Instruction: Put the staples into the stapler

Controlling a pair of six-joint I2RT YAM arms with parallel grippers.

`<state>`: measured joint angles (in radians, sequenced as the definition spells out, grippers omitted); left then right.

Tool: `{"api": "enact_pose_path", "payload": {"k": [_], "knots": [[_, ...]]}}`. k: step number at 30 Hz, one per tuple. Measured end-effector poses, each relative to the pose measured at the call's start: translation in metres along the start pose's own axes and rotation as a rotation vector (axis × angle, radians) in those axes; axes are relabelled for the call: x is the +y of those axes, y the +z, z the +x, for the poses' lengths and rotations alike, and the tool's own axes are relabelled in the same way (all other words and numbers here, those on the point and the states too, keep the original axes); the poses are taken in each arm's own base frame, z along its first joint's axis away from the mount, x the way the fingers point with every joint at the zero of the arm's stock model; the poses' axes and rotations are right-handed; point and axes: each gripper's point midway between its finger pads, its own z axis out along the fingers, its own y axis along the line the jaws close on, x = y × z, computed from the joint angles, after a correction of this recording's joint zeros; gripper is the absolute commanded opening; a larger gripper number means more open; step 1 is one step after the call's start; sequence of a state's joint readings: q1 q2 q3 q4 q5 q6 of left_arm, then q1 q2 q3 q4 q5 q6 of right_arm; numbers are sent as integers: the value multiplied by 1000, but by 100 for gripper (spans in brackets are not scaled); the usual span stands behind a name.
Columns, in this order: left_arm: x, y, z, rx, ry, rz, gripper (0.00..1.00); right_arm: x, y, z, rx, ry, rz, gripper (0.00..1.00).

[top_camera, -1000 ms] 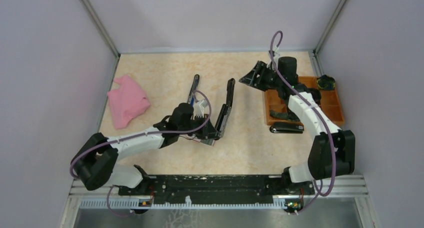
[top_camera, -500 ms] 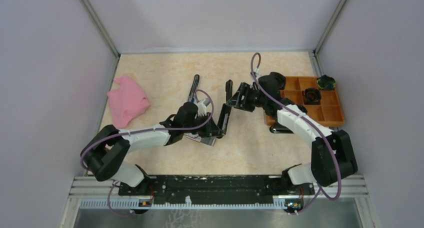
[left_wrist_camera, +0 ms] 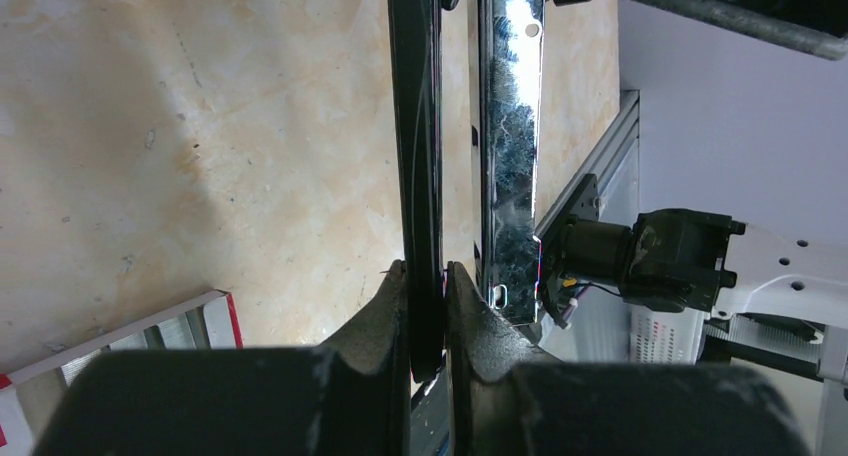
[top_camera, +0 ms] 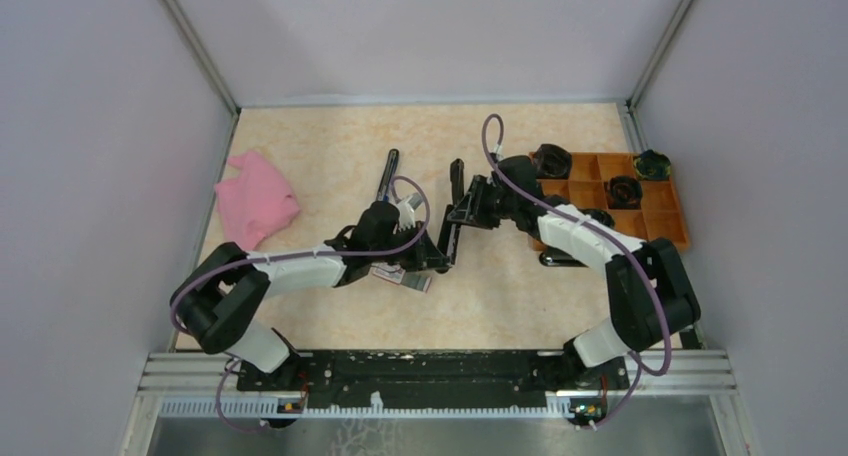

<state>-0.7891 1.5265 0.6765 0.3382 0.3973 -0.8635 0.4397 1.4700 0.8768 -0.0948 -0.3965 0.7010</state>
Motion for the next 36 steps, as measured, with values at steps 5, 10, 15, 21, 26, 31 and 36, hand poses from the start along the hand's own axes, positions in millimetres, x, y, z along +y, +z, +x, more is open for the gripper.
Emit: {"api": "enact_pose_path", "payload": {"k": [5, 10, 15, 21, 26, 31, 36], "knots": [[8, 2, -2, -4, -6, -39, 9, 0, 9, -2, 3, -19, 35, 3], [17, 2, -12, -34, 17, -106, 39, 5, 17, -11, -5, -49, 67, 0], [19, -7, -27, -97, 59, -173, 66, -8, 31, -16, -4, -86, 150, 0], [31, -32, -39, -176, 69, -305, 79, -26, 53, -23, 0, -120, 268, 0], [42, -56, -46, -242, 66, -411, 83, -35, 76, -22, -1, -158, 361, 3], [55, -74, -48, -277, 63, -506, 86, -39, 103, -13, 7, -170, 409, 18], [69, -83, -45, -272, 61, -584, 89, -26, 119, -18, -28, -147, 385, 35]]}}
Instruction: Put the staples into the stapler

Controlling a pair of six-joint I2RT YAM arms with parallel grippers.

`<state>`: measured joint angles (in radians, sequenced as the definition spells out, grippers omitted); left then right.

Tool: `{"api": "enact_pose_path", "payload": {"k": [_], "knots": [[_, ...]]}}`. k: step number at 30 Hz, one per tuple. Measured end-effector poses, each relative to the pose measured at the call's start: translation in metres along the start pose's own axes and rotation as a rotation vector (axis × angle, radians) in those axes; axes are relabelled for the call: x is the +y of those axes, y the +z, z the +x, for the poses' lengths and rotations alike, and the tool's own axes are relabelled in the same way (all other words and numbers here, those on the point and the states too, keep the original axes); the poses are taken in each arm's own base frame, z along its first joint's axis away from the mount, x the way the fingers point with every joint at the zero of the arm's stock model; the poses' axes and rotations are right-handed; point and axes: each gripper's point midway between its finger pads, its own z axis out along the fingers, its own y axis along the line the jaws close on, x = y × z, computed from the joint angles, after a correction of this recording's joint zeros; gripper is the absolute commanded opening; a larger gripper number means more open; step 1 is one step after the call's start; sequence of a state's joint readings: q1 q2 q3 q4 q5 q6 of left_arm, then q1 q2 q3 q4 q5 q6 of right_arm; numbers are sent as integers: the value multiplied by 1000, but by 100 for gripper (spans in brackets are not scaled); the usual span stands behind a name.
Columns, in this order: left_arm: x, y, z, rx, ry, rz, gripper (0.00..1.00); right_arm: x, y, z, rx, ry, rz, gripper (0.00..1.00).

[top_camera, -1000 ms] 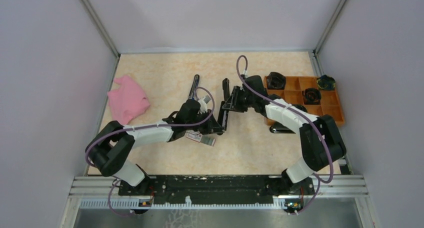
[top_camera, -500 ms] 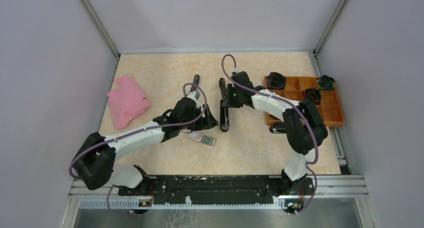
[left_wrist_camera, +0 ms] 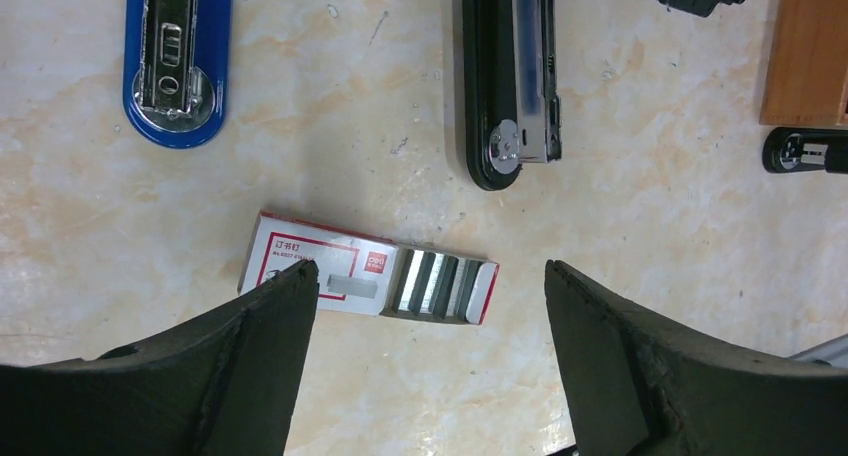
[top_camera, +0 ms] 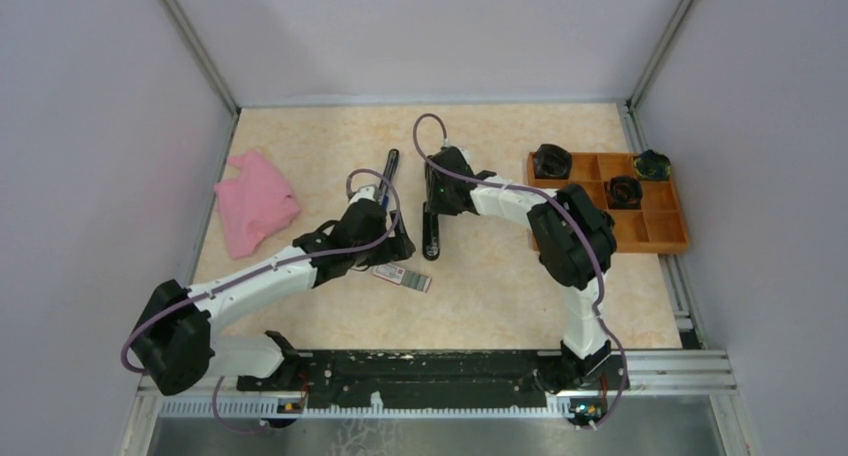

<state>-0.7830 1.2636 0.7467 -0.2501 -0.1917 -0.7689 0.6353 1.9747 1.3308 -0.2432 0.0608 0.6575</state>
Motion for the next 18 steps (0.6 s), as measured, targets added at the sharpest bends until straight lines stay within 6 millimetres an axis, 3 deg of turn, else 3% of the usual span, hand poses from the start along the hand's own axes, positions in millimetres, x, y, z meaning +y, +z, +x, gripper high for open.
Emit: {"api": "enact_pose_path", "payload": {"k": [7, 12, 15, 16, 17, 18], "knots": [[-11, 7, -9, 20, 11, -20, 91, 14, -6, -11, -40, 25, -60, 49], [-22, 20, -11, 49, 30, -16, 91, 4, -48, -22, -80, 22, -114, 55], [-29, 32, -11, 71, 46, -22, 92, -16, -82, -37, -142, 42, -132, 68], [-32, 39, -11, 83, 55, -25, 92, -29, -99, -45, -179, 56, -138, 76], [-33, 41, -11, 86, 58, -26, 92, -38, -109, -50, -205, 69, -135, 97], [-34, 46, -10, 95, 67, -32, 92, -50, -121, -54, -237, 80, -132, 99]]}}
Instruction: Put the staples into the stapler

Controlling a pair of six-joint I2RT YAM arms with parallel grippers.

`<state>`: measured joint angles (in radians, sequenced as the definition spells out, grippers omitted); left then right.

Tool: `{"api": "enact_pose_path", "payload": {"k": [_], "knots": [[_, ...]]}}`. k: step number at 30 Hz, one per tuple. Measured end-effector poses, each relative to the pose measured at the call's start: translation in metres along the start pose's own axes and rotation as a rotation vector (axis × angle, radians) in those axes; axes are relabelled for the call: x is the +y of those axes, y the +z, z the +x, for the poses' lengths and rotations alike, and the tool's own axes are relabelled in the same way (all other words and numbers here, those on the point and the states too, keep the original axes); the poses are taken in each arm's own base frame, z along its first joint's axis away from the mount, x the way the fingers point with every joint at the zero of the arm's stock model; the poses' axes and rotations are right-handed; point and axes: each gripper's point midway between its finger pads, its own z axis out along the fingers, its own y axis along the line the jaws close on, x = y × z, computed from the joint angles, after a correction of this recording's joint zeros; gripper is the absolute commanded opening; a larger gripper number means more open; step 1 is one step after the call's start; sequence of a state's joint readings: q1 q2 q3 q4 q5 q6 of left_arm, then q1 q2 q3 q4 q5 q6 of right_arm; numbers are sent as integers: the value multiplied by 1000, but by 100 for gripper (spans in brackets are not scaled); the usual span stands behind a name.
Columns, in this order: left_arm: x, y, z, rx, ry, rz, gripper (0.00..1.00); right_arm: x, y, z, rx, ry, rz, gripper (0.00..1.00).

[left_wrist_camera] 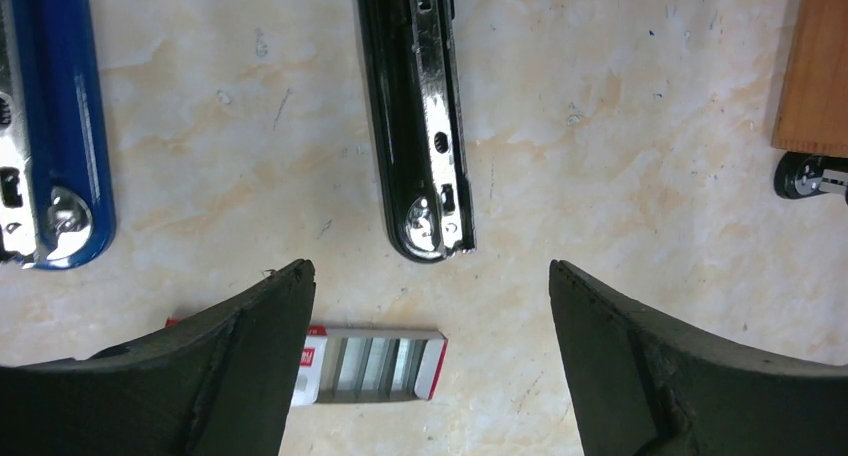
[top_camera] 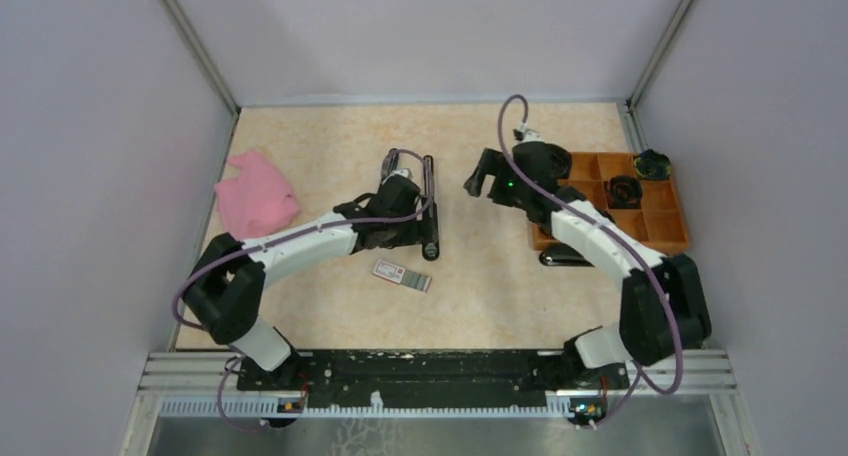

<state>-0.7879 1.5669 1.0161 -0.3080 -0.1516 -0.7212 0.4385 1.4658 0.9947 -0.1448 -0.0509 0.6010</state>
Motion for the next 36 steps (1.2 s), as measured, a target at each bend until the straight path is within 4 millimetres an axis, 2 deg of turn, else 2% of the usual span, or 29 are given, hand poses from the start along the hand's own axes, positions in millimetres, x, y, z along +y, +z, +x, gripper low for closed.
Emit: {"api": "enact_pose_path", "payload": {"k": [3, 8, 13, 16, 19, 27, 32, 36], "knots": [[-5, 13, 2, 24, 25, -16, 92, -28, -33, -14, -80, 14, 31, 99], [-11, 35, 6, 58, 70, -52, 92, -52, -74, -17, -153, -11, 95, 99], [-3, 55, 12, 88, 105, -116, 92, -74, -119, -26, -278, -15, 211, 99], [6, 63, 15, 99, 126, -165, 90, -89, -139, -28, -331, -5, 279, 99], [12, 65, 12, 94, 147, -202, 86, -104, -144, -23, -325, 10, 345, 99], [34, 60, 10, 77, 162, -279, 76, -133, -141, 7, -212, 52, 475, 99], [56, 50, 7, 75, 151, -326, 82, -154, -143, 23, -151, 100, 572, 99], [62, 43, 4, 78, 152, -330, 88, -167, -147, 30, -131, 154, 625, 98]]}}
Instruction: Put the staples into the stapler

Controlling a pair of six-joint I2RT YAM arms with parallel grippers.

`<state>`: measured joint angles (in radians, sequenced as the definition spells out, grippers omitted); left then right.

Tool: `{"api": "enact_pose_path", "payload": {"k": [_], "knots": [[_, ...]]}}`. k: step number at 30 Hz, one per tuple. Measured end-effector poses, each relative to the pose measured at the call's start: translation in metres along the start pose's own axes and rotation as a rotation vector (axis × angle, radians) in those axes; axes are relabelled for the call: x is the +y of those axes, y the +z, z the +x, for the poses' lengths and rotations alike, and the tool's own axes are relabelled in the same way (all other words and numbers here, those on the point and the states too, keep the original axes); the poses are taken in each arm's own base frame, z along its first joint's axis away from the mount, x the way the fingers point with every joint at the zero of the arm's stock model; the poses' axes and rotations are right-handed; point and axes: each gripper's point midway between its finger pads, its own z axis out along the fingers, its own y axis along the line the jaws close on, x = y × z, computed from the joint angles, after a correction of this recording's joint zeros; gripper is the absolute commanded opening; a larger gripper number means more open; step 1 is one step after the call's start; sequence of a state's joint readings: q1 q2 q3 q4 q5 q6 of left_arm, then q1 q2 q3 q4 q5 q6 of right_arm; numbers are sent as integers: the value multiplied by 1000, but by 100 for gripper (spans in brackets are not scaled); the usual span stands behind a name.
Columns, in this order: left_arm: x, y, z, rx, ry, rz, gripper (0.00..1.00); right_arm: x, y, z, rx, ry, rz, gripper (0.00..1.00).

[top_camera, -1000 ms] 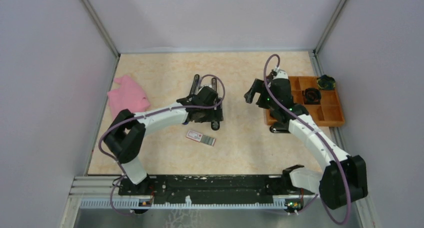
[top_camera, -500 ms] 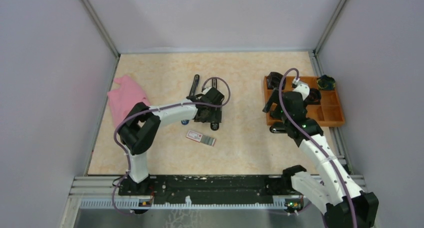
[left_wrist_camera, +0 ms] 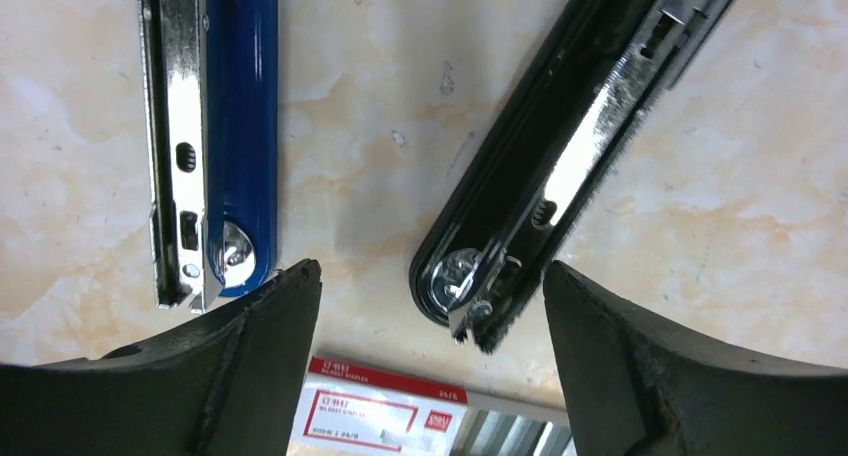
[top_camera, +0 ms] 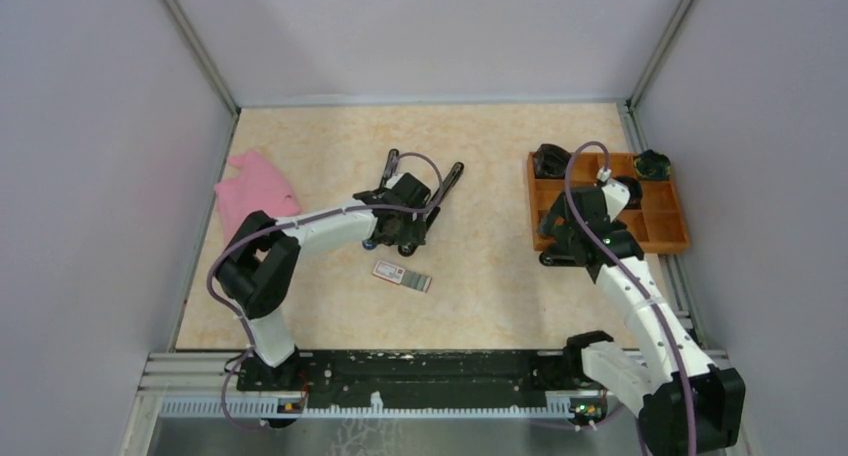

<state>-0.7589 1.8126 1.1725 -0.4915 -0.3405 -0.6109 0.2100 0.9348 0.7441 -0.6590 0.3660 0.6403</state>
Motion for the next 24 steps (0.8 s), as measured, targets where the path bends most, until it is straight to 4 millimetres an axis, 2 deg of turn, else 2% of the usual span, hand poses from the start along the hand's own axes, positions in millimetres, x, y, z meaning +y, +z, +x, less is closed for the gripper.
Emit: {"api": "enact_pose_path", "payload": {"k": [4, 11, 14, 17, 20, 24], "knots": [[-4, -18, -5, -16, -10, 54, 92, -7, 5, 2, 10, 47, 31, 95], [-18, -69, -30, -98, -46, 214, 94, -23, 24, 22, 71, 98, 105, 91], [-19, -85, -33, -128, -51, 267, 95, -26, 30, 29, 95, 121, 123, 90], [-19, -89, -32, -142, -48, 291, 96, -25, 34, 30, 101, 141, 119, 88], [-20, -85, -30, -132, -40, 298, 96, -23, 37, 32, 104, 156, 111, 87], [-21, -77, -27, -112, -34, 300, 96, -29, 41, 45, 141, 161, 132, 84]]}}
